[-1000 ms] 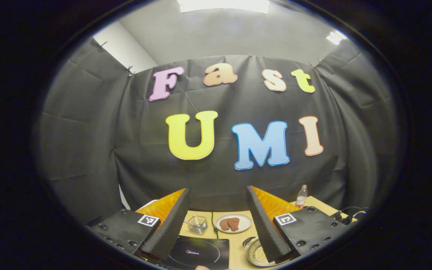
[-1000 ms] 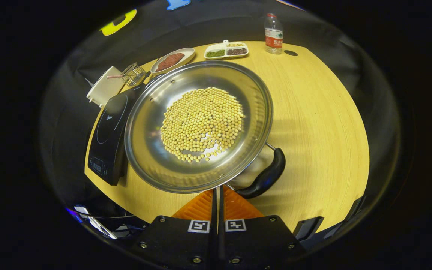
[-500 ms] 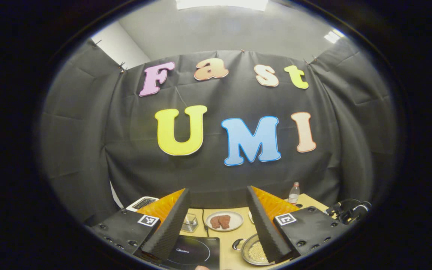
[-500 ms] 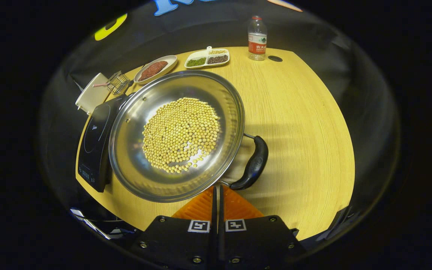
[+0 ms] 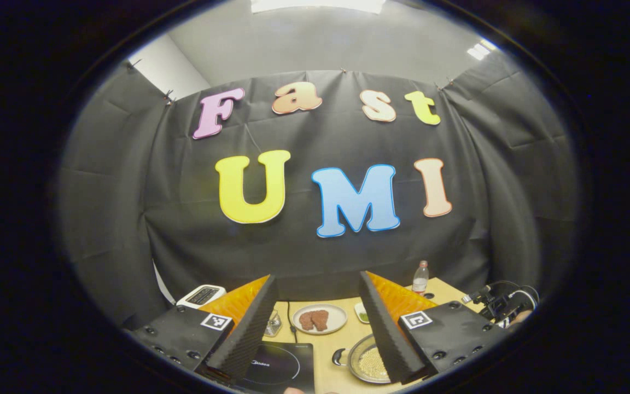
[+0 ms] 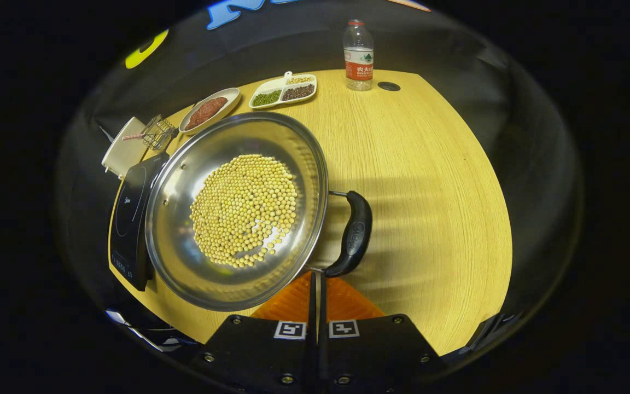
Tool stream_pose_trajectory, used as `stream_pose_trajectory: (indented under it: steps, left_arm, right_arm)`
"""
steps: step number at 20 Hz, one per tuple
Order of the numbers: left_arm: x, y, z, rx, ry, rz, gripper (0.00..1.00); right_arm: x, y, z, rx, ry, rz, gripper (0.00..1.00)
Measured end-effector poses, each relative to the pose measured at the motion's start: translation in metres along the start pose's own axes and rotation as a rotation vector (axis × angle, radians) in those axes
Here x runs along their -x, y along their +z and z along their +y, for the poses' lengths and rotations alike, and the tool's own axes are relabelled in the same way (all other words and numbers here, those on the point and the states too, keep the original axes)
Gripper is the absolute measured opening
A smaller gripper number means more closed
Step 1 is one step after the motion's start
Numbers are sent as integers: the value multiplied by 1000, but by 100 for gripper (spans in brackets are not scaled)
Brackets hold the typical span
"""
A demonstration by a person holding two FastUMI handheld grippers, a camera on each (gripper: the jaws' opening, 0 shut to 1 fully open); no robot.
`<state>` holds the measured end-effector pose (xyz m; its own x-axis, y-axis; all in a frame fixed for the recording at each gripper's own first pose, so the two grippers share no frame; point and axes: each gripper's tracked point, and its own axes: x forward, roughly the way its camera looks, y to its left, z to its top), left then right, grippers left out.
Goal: First push the handle of the pot to place it horizontally, then grasp the pot with both hands and set it on the induction cooktop.
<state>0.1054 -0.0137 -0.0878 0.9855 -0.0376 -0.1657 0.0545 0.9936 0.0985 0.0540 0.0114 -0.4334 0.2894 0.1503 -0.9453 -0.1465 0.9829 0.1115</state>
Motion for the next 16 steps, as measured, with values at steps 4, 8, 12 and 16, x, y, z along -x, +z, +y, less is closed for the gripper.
stream_pose_trajectory:
  steps: [4,8,12,16]
  left_arm:
    - [3,-6,1,-4,10,12,98]
    - [3,-13,-1,-1,10,28,98]
    - [-2,-21,-7,2,1,45,98]
    - [-8,-33,-12,11,-17,72,97]
  right_arm:
    - [-7,14,-11,39,-27,-8,1]
    - [-10,25,-15,38,-33,-21,1]
    - [-13,33,-20,45,-42,-34,1]
    - [-3,33,-24,51,-52,-63,1]
